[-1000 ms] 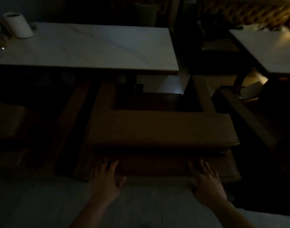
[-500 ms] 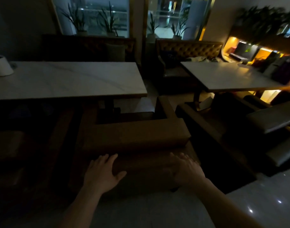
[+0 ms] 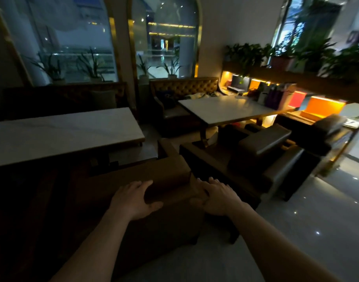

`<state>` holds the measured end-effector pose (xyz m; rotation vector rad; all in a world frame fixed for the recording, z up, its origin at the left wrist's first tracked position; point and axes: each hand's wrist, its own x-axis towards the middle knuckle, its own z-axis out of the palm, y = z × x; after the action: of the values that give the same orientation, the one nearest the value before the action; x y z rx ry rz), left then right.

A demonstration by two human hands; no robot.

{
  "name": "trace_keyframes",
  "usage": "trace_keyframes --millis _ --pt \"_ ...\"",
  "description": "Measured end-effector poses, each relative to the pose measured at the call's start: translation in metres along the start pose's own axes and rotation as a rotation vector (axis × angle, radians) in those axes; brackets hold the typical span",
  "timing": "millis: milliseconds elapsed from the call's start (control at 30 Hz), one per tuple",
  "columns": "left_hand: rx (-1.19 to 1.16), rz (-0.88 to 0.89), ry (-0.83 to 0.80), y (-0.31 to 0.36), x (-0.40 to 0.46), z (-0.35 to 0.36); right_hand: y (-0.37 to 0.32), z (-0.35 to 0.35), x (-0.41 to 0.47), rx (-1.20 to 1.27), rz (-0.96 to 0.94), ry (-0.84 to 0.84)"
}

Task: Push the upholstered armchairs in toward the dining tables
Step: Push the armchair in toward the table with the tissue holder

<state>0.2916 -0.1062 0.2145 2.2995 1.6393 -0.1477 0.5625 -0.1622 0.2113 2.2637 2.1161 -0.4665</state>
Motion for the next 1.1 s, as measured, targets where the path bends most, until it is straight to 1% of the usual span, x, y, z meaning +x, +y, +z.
trace_keyframes --millis 100,300,467,567,700,900,1100 --pt "0.01 0.064 0.033 0.043 -0.002 -0.011 0.036 -0.022 -0.023 0.038 0.026 0.023" --pt "0.003 0.124 0.082 0.141 0.006 -0.01 0.132 -0.048 -0.066 0.08 0.102 0.14" --pt "-0.007 0.165 0.104 0.247 0.015 0.006 0.235 -0.068 -0.109 0.095 0.174 0.218" --pt "0.0 0.186 0.123 0.312 0.02 0.02 0.298 -0.073 -0.129 0.065 0.201 0.269" --pt "0.029 0.244 0.106 0.388 0.032 0.036 0.366 -0.074 -0.147 0.052 0.246 0.274" --pt "0.023 0.34 0.088 0.481 0.078 0.052 0.454 -0.071 -0.142 0.046 0.368 0.296" --pt "-0.004 0.387 0.069 0.546 0.163 0.073 0.531 -0.073 -0.1 0.054 0.446 0.297"
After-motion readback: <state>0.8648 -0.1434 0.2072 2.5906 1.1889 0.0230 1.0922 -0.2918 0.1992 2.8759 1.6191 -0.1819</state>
